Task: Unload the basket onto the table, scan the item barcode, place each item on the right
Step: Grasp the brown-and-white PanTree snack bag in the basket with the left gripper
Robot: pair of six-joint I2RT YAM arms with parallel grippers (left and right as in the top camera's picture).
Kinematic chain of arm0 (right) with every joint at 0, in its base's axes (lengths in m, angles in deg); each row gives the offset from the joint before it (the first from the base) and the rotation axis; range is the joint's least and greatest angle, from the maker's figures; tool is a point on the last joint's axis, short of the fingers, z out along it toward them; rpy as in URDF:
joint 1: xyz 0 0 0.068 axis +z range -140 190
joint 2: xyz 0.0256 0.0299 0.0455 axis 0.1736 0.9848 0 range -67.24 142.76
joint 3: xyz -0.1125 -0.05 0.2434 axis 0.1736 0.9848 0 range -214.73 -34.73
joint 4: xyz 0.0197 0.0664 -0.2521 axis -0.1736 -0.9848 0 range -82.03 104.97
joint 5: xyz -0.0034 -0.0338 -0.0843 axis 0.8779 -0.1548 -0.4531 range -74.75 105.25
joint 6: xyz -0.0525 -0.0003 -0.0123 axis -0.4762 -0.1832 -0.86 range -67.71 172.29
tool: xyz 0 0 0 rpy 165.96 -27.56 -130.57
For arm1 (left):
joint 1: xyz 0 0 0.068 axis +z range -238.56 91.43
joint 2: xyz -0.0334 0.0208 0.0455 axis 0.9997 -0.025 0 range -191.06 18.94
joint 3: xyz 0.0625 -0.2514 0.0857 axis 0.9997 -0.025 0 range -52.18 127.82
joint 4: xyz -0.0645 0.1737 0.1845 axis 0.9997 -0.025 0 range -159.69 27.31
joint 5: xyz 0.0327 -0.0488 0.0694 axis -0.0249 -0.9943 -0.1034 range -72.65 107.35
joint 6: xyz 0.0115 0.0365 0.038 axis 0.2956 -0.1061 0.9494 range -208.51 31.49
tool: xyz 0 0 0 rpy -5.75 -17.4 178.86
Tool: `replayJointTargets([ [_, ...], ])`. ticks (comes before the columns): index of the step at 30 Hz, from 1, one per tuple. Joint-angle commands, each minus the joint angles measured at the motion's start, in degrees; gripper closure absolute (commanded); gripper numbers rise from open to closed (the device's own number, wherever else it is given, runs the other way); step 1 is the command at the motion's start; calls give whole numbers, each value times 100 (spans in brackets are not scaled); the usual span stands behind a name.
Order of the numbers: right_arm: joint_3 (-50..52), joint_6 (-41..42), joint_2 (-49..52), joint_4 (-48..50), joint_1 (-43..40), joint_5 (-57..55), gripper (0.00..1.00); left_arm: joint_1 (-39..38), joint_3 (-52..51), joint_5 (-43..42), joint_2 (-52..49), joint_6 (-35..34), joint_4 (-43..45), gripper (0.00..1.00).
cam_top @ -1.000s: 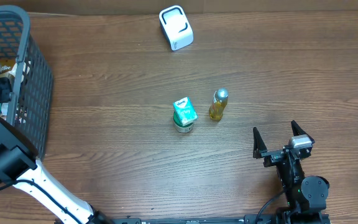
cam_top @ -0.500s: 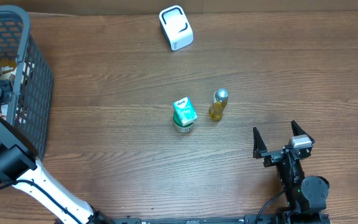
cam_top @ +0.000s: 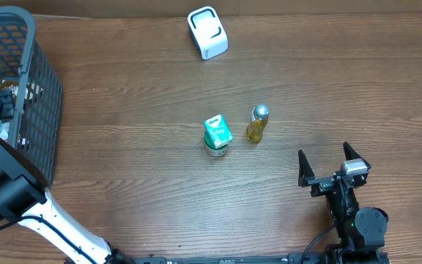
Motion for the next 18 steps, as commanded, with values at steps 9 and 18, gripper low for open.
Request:
replayJointTargets([
  [9, 61, 13, -42, 20, -11, -11, 0, -52, -68, -144, 321, -188, -247, 78],
  [18, 61, 13, -42, 20, -11, -13, 0, -61, -68, -2, 348, -188, -179, 1],
])
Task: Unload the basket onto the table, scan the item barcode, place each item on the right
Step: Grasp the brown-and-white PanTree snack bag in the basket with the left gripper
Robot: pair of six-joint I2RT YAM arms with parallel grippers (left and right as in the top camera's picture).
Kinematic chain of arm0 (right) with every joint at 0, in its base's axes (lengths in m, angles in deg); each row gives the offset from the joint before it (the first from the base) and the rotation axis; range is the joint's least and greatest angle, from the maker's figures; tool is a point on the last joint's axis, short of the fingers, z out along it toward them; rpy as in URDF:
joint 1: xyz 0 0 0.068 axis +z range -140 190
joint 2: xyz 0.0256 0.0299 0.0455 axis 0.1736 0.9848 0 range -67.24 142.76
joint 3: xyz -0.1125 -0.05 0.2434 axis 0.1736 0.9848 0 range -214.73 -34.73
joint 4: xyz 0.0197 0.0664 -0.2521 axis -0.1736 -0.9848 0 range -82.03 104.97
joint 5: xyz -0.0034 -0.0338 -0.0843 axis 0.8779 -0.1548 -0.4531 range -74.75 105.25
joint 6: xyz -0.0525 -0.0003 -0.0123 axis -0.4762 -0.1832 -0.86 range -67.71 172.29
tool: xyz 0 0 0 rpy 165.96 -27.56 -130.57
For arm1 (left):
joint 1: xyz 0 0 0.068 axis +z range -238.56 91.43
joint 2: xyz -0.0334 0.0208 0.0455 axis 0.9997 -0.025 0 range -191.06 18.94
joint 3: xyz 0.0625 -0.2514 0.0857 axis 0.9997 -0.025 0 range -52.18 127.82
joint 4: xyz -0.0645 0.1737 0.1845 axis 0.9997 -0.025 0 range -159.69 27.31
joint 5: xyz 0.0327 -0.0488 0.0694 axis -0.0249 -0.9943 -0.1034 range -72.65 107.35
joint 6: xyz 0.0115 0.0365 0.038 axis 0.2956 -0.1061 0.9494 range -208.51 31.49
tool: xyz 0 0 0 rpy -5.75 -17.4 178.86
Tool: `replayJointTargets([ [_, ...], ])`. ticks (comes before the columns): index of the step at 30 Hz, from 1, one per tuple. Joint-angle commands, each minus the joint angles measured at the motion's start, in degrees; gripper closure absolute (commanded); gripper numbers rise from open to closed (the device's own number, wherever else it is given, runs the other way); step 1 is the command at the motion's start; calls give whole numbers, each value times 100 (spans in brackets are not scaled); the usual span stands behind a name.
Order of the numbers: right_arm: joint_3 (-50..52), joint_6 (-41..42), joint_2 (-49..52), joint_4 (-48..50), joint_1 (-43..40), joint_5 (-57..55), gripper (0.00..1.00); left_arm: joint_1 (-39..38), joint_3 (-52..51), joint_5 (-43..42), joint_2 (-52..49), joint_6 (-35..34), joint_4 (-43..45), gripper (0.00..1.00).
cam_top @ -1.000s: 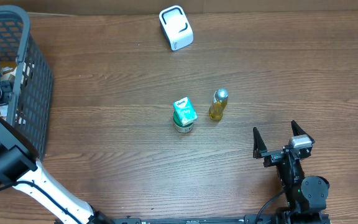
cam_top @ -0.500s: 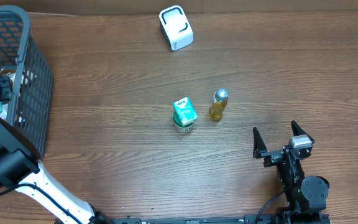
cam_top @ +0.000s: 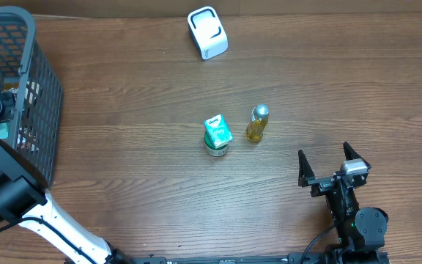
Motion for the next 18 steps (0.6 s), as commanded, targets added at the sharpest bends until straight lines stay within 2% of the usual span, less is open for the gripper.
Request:
replayJointTargets([
  [1, 61, 15, -42, 17, -11, -9, 0, -72, 105, 116, 260, -37, 20, 0],
  [6, 61, 15, -42, 17, -11, -9, 0, -125, 400, 612, 293, -35, -35, 0],
  [18, 61, 15, -42, 17, -11, -9, 0, -122, 85, 487, -229, 186, 92, 1],
])
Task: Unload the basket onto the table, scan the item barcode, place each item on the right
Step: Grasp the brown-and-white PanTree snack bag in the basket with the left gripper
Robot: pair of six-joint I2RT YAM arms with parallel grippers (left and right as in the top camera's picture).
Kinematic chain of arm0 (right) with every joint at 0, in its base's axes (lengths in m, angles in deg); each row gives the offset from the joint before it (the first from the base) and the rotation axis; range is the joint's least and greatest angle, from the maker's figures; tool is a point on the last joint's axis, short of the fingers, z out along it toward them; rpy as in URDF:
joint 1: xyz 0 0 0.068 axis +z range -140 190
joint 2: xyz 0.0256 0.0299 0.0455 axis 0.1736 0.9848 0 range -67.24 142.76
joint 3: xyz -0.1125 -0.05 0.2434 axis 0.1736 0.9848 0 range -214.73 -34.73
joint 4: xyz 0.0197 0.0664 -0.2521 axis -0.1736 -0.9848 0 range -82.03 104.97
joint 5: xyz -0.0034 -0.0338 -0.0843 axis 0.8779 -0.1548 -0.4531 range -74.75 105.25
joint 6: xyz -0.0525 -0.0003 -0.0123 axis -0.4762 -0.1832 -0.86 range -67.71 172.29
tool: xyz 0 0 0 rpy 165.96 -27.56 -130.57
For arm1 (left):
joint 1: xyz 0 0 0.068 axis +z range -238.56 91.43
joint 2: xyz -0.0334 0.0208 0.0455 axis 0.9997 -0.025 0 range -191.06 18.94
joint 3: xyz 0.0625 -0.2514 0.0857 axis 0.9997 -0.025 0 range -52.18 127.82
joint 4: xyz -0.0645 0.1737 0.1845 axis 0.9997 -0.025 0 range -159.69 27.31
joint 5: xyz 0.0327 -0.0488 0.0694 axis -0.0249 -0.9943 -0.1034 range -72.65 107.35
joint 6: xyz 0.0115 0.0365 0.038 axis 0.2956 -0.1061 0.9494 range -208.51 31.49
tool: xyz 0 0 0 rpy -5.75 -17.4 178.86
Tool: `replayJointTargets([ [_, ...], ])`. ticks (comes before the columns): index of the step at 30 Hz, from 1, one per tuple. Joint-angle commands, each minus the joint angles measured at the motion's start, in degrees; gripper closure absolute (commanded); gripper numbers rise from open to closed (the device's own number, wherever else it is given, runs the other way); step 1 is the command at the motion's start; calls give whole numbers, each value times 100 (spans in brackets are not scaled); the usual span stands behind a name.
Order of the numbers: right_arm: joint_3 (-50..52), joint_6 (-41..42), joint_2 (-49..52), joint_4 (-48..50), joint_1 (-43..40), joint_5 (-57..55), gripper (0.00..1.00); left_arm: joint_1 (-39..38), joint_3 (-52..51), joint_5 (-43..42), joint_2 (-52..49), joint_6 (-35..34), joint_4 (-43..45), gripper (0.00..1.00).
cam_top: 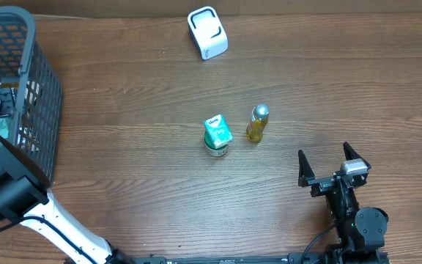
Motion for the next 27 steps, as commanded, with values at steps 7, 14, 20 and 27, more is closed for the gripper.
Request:
replayJointTargets([
  [7, 61, 11, -42, 20, -11, -11, 0, 4, -68, 4, -656, 153, 68, 0],
  [14, 61, 11, -42, 20, -11, -11, 0, 17, -68, -9, -903, 151, -26, 2],
  [20, 61, 11, -42, 20, -11, -11, 0, -15, -68, -48, -914, 149, -111, 77],
  [27, 61, 11, -42, 20, -11, -11, 0, -20, -50, -170, -636, 118, -186, 78],
])
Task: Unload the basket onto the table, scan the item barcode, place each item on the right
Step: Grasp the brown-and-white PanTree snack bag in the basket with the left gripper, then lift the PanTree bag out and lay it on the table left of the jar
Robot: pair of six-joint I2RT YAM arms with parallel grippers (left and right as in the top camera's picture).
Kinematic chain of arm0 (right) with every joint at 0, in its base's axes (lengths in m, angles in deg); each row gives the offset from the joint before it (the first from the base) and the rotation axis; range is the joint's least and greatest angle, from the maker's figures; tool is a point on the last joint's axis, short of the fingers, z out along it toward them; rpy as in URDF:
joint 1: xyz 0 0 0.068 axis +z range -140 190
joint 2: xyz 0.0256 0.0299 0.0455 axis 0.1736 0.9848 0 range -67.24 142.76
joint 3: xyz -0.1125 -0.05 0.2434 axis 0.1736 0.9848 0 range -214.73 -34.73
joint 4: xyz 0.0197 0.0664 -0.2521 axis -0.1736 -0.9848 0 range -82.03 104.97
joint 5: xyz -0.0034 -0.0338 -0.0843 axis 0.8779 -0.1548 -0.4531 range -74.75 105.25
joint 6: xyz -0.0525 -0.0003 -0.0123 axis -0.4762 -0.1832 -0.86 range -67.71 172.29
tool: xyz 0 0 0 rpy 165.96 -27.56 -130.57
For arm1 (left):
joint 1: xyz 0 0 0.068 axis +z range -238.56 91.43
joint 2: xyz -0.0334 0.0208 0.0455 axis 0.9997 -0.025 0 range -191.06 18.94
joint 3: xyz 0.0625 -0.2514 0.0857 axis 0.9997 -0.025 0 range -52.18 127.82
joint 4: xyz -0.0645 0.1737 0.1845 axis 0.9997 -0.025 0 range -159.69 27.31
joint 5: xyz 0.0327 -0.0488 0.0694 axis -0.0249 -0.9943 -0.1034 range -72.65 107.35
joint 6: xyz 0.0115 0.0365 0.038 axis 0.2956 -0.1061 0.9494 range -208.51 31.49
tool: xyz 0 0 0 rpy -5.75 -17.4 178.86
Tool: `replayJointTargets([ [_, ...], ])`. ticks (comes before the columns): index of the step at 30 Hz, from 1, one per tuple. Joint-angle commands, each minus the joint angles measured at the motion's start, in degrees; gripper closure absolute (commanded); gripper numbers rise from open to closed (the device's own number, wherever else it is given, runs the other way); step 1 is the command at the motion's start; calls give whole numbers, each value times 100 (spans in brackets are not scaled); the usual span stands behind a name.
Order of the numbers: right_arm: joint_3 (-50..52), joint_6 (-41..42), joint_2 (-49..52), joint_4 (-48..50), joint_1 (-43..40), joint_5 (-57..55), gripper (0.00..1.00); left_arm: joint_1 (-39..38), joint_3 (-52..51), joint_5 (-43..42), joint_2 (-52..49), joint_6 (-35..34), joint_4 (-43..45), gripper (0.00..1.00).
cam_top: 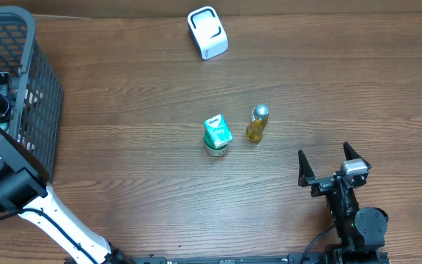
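Observation:
The white barcode scanner stands at the back of the table. Mid-table are a teal carton and, just to its right, a yellow bottle with a silver cap. My left gripper reaches down inside the dark mesh basket at the far left. Its fingers are hidden by the arm and the basket wall, as is whatever lies under them. My right gripper rests open near the front right edge, well clear of the bottle, with nothing between its fingers.
The basket fills the back left corner, and my white left arm runs along its front side. Bare wooden table lies between the basket and the two items, and around the scanner.
My left wrist has shifted slightly lower and further left inside the basket. The right arm, carton, bottle and scanner have not moved.
At each earlier moment my left gripper was inside the basket, changing place only slightly from one to the other. Now it sits a little deeper. The right gripper stayed open at the front right throughout. The carton, bottle and scanner kept their places.

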Motion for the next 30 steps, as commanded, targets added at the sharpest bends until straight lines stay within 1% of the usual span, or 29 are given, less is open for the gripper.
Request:
replayJointTargets([
  [1, 61, 11, -42, 20, -13, -11, 0, 20, -166, -184, -17, -17, -138, 78],
  [9, 61, 11, -42, 20, -13, -11, 0, 24, -122, -133, 1309, -503, 114, 77],
  [16, 61, 11, -42, 20, -13, -13, 0, 15, -122, -114, 2815, -632, 538, 76],
  [20, 61, 11, -42, 20, -13, -11, 0, -20, -122, -140, 3585, -1034, 732, 76],
  [22, 61, 11, -42, 20, -13, -13, 0, -94, -122, -212, 4057, -1394, 815, 76],
  [24, 61, 11, -42, 20, -13, -13, 0, -205, -122, -610, 4419, -1665, 787, 76],
  [26, 61, 11, -42, 20, -13, -13, 0, -422, -122, -1003, 4767, -2009, 564, 76],
  [30, 61, 11, -42, 20, -13, -13, 0, -1139, -122, -1078, 5117, -2476, -120, 76],
])
